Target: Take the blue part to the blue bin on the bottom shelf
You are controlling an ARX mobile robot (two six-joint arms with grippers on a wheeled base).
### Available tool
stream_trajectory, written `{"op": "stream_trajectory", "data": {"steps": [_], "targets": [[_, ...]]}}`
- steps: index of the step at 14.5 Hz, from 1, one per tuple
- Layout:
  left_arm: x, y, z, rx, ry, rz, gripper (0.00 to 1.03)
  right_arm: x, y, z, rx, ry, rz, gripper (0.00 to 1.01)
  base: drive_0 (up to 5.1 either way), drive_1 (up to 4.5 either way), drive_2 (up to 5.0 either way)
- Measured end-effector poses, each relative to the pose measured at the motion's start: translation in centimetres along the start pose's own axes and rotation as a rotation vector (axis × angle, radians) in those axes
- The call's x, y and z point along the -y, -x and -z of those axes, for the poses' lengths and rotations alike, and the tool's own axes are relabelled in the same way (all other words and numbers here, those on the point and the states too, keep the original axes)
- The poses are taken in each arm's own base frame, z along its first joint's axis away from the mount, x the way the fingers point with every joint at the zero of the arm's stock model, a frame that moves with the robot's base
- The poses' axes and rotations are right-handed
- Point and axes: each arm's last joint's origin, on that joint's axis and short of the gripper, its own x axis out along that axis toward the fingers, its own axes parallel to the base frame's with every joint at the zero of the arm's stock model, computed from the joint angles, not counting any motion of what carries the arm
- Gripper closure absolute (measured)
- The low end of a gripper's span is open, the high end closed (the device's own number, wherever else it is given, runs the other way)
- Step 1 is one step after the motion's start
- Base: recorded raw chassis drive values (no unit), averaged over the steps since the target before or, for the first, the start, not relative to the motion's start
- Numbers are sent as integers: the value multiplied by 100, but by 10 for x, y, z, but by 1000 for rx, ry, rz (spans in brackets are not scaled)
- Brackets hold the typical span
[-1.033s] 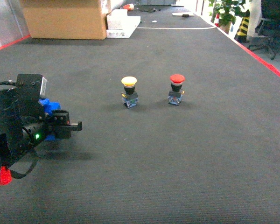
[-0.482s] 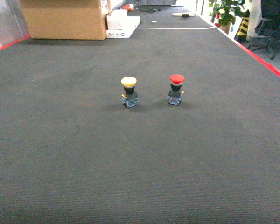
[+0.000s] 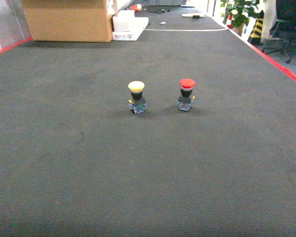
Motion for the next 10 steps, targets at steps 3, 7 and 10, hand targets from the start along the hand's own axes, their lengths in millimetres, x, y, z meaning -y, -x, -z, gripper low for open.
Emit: {"op": "stream_trajectory", "data": {"steps": [3, 7, 10], "targets": [[0, 0, 0, 0, 1, 0, 59, 0, 0, 0, 1, 0, 0, 3, 2, -33, 38], [0, 0, 0, -2, 1, -1, 59, 0, 0, 0, 0, 0, 0, 3, 6, -415, 428], [0, 0, -1, 12, 8, -1, 59, 0, 0, 0, -1, 0, 0, 3, -84, -84, -84]]}}
